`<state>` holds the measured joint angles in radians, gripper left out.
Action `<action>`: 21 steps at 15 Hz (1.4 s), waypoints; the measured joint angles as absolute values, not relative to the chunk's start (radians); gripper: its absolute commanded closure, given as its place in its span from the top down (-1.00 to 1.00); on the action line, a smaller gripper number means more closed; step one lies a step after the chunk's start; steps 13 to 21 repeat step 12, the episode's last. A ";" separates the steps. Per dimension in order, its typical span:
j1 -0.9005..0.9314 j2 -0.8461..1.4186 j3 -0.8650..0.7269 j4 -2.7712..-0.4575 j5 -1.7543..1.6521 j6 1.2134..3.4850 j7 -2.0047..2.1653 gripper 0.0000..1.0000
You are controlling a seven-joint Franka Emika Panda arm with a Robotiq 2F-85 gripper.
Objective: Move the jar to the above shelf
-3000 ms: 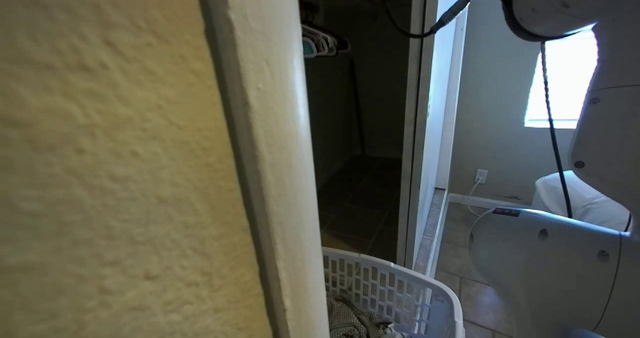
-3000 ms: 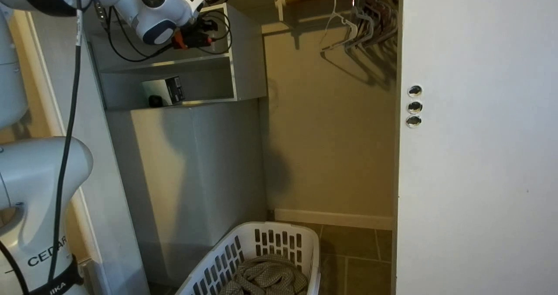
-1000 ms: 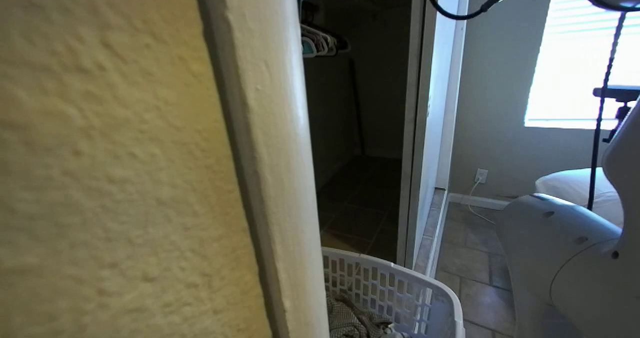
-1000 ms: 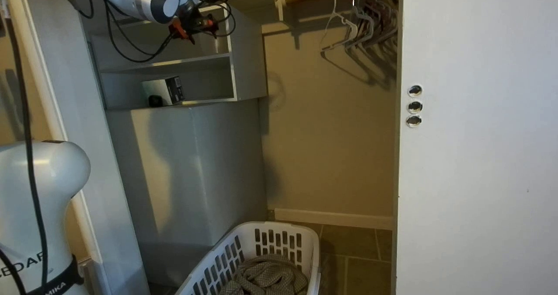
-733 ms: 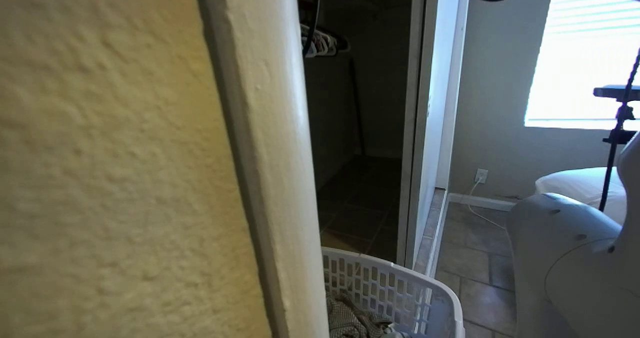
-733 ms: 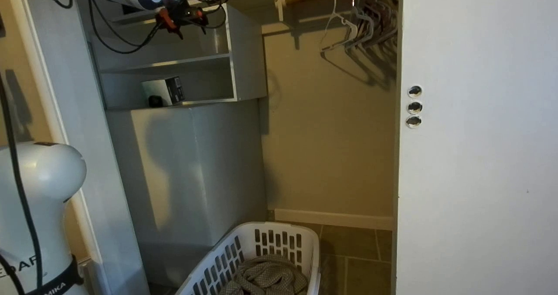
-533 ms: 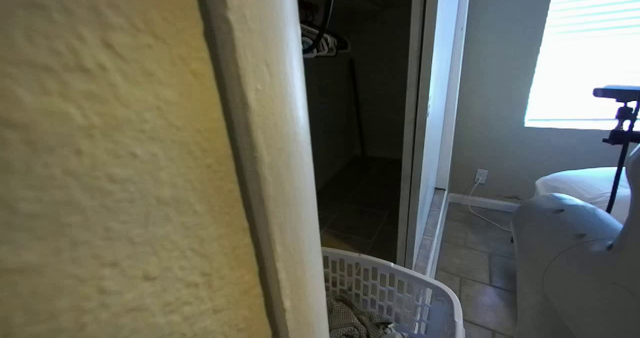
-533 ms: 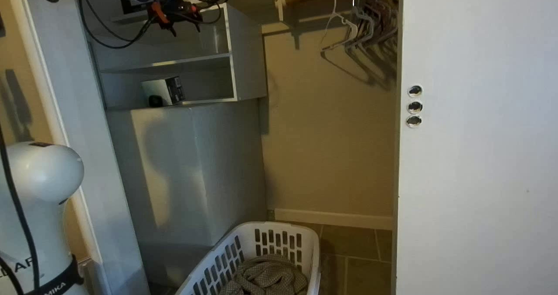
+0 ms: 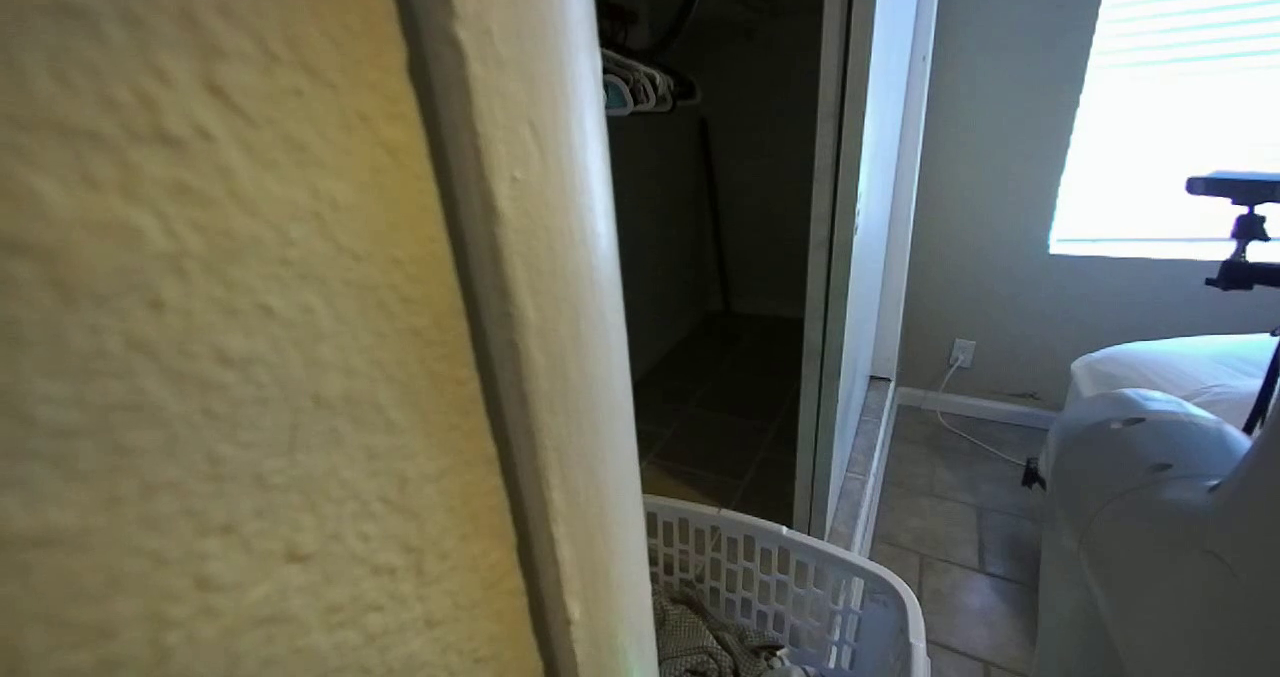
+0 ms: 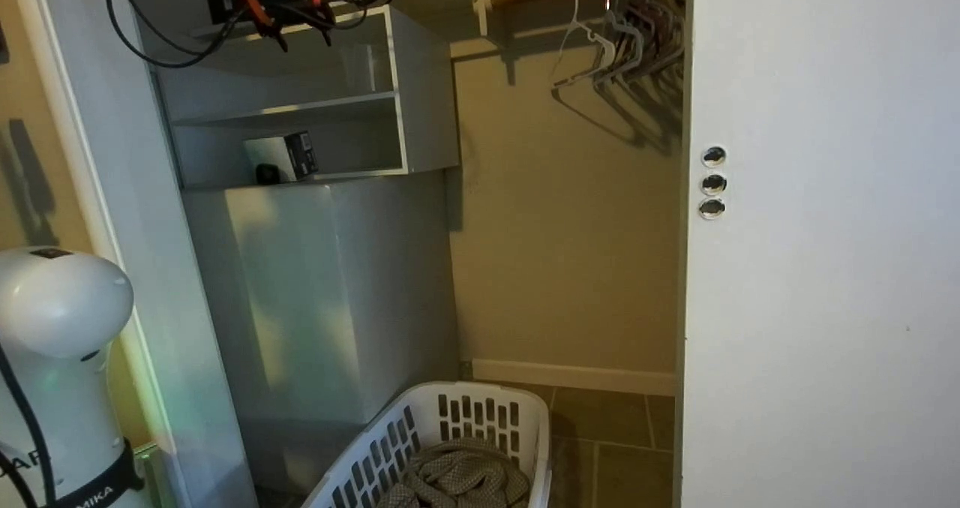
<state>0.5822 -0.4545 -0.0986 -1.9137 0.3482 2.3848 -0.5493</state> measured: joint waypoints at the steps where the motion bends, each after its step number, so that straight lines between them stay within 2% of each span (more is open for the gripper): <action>1: 0.567 -0.463 -0.087 -1.915 0.352 2.377 -0.545 1.00; 10: 0.452 -0.543 0.023 -1.923 0.351 2.307 -0.481 1.00; 21: 0.446 -0.551 0.029 -1.927 0.350 2.306 -0.477 1.00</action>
